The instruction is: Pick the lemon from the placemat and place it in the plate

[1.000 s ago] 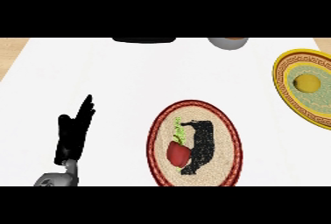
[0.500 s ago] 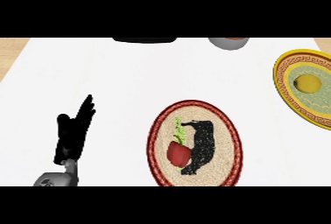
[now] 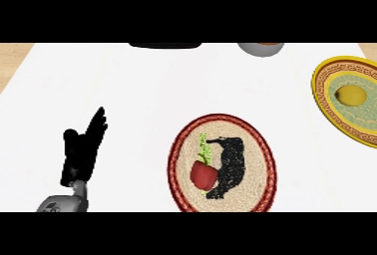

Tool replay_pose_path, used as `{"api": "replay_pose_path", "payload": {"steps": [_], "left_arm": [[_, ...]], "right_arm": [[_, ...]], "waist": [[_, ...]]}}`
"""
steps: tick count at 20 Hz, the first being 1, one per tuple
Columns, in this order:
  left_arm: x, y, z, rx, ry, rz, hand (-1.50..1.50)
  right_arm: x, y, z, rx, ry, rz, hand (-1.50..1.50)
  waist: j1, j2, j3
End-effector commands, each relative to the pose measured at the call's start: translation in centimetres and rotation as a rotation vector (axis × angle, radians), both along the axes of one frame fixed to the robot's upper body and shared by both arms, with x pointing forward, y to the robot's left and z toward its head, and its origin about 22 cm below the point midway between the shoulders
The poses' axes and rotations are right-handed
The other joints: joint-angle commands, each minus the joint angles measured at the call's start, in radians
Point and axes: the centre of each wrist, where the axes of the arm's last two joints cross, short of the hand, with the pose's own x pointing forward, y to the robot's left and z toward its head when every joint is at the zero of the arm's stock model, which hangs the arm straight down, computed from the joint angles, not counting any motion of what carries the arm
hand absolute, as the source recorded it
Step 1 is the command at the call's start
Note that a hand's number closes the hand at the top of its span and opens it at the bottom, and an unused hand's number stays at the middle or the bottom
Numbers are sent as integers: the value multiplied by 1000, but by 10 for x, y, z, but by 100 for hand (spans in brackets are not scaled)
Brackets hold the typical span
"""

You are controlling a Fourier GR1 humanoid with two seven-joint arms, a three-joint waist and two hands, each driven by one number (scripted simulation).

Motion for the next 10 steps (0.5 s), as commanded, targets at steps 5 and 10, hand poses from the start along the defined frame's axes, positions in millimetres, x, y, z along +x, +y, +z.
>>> {"api": "replay_pose_path", "payload": {"steps": [5,10], "left_arm": [[16,-6,13,9,8,14,0],[-1,-8,3,7,-7,14,0]], "right_arm": [[-12,-2,-14,-45,19,-55,-150],[-17,-15,0,-61,55,-83,-150]], "waist": [[-3,0,1],[3,-1,1]]}}
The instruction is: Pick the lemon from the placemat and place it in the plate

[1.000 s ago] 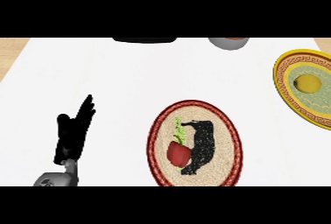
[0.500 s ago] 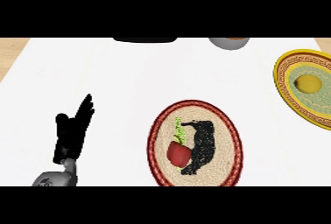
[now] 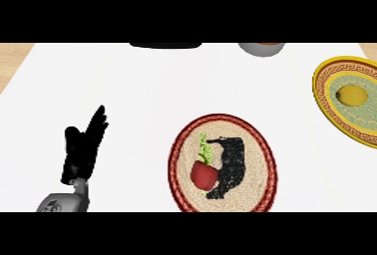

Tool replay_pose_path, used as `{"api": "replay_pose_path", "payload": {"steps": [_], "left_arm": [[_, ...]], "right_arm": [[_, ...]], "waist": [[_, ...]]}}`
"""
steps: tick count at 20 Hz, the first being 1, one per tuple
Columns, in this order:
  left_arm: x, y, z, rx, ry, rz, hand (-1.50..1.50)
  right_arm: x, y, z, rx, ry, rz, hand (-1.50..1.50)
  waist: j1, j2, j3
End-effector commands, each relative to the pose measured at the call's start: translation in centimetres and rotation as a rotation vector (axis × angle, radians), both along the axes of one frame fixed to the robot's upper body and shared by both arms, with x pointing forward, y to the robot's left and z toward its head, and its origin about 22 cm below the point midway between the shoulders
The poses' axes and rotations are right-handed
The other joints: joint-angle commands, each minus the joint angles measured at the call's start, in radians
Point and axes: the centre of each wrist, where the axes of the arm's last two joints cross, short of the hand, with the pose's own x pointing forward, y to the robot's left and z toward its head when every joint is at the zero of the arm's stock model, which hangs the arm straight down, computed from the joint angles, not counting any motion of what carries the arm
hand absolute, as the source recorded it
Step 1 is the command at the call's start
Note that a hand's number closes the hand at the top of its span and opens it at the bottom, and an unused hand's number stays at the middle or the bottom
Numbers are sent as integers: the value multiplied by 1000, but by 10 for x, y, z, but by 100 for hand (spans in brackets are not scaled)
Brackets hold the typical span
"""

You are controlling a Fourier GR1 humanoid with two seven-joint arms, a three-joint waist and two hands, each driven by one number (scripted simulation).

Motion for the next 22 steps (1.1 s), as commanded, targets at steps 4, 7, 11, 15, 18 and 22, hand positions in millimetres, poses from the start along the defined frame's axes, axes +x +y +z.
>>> {"api": "replay_pose_path", "payload": {"steps": [4,7,11,15,18,22], "left_arm": [[4,-3,-6,11,-8,-4,0],[-5,-6,-3,10,-5,-3,0],[-5,-2,-13,2,16,5,0],[-2,2,-4,0,2,-12,0],[-10,2,3,-4,-16,-21,0],[6,-1,0,-17,-14,-10,0]], "right_arm": [[-17,-16,5,-28,-4,-73,-150],[-28,-25,5,-25,2,-64,-150],[-45,-32,-4,-27,-25,-92,-150],[-52,-38,1,-11,-45,-140,-150],[-61,-47,6,-30,-28,-198,-150],[-62,-43,-3,-23,-34,-211,-150]], "waist": [[3,7,1],[5,3,2],[1,4,2],[2,2,2],[16,3,5],[3,8,5]]}}
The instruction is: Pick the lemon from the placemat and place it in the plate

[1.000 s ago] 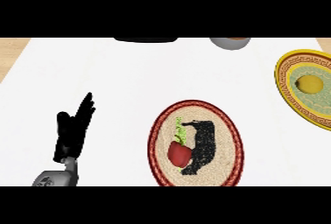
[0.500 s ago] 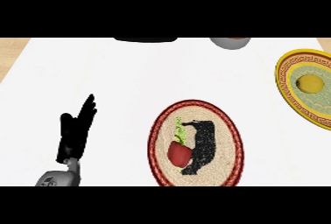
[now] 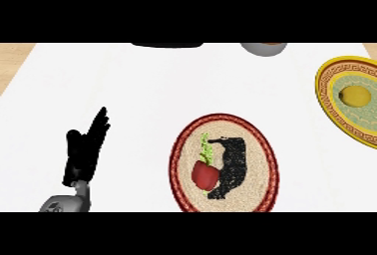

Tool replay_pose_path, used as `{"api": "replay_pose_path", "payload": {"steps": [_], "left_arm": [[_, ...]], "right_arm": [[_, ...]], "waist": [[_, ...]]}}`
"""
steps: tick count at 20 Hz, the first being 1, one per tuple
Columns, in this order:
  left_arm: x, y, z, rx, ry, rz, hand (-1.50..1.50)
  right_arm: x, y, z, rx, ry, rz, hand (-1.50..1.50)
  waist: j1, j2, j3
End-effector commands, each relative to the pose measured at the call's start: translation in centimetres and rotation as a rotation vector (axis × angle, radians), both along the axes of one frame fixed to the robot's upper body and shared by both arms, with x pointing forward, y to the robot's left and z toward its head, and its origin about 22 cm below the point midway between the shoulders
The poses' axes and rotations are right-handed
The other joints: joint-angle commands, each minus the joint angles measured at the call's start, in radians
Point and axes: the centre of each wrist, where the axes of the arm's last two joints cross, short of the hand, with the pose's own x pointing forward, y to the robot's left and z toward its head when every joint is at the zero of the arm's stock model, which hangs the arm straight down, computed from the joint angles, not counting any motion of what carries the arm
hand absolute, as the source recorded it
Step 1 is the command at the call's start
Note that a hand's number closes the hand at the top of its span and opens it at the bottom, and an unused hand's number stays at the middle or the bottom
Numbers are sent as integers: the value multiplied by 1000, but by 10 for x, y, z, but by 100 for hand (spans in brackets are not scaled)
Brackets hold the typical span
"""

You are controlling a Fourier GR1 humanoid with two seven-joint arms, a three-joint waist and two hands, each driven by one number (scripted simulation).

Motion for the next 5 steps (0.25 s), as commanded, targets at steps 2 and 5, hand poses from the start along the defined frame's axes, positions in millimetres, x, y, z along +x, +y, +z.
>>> {"api": "replay_pose_path", "payload": {"steps": [2,5], "left_arm": [[2,7,4,17,4,-2,0],[-9,5,1,15,-5,-7,0]], "right_arm": [[-9,-6,2,-5,9,-20,-150],[-11,-9,5,-34,30,-68,-150]], "waist": [[3,1,1],[13,-1,1]]}}
